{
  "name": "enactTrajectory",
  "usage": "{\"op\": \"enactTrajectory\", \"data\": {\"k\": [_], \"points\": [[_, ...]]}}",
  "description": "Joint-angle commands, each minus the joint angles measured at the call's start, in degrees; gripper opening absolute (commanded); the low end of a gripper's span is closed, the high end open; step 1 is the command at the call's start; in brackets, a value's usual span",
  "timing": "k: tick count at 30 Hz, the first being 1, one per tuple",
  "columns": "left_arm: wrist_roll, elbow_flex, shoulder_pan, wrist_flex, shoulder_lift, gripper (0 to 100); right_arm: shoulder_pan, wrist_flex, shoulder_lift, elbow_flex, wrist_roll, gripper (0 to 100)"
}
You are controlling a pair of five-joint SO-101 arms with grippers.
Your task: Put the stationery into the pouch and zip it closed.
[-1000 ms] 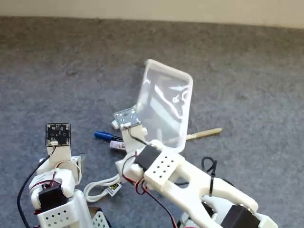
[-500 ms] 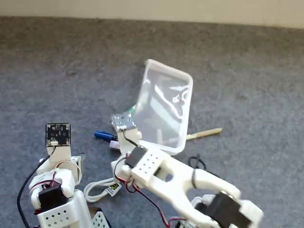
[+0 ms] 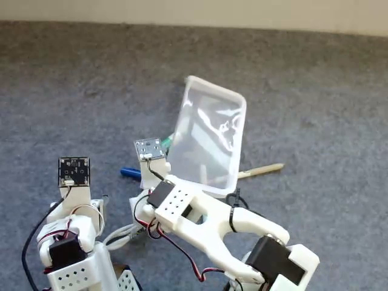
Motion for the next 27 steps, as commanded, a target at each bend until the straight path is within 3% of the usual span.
{"op": "enactTrajectory", "data": {"k": [1,10,19,27], "points": [[0.35,-2.86,-0.66,-1.14,0.31,23,-0.66,-2.86,0.31,0.75,-0.88,25.1],[0.35,-2.77,-0.66,-1.14,0.31,23,-1.10,-2.77,-1.27,2.51,-1.05,21.5],[0.35,-2.59,-0.40,-1.14,0.31,23,-1.54,-2.68,6.29,2.42,-1.05,20.9],[0.35,-2.59,-0.31,-1.14,0.31,23,-1.54,1.98,6.29,2.15,0.79,2.2]]}}
